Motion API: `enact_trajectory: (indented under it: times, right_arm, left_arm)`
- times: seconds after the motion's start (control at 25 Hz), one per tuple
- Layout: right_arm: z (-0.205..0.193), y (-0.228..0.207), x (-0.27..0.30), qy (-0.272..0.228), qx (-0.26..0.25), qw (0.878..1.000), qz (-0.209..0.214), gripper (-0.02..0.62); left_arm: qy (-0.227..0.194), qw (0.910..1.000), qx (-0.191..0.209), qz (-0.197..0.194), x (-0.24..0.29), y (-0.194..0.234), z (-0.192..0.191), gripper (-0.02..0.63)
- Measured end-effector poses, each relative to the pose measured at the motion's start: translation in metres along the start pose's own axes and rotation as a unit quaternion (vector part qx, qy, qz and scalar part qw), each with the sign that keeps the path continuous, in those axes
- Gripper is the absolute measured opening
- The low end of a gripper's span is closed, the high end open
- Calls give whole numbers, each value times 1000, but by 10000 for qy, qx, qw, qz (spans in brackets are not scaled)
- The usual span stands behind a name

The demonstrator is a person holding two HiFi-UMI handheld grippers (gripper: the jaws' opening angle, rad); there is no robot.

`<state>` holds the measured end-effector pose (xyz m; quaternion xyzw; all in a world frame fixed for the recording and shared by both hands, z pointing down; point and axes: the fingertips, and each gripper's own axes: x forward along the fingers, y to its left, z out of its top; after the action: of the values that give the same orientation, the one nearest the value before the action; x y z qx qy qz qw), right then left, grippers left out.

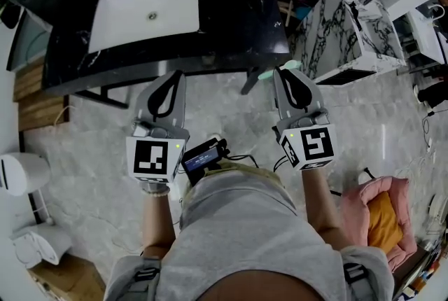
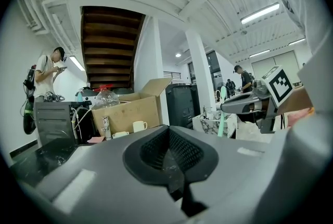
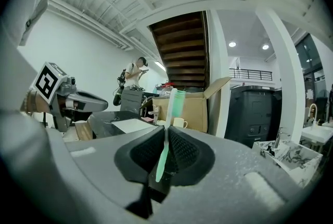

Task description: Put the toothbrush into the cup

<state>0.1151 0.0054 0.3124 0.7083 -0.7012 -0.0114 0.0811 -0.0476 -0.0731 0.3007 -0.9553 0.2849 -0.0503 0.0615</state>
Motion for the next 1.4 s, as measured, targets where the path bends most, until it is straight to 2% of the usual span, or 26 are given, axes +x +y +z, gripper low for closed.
enact_trajectory:
  times: [0.2,0.8,1.4]
  right_arm:
    - [4,-5,29,-18,-14,10000,-55,28]
    - [9,-2,63,-75,-97,9998,-149,28]
    - [19,-11,95,-111,-235,9997,23,28]
  left_arm:
    - [101,9999,50,-19,17,23,-8,11]
    - [-74,10000,6,58,32,61,-8,11]
    - [28,9994,-70,347,40,87,-15,11]
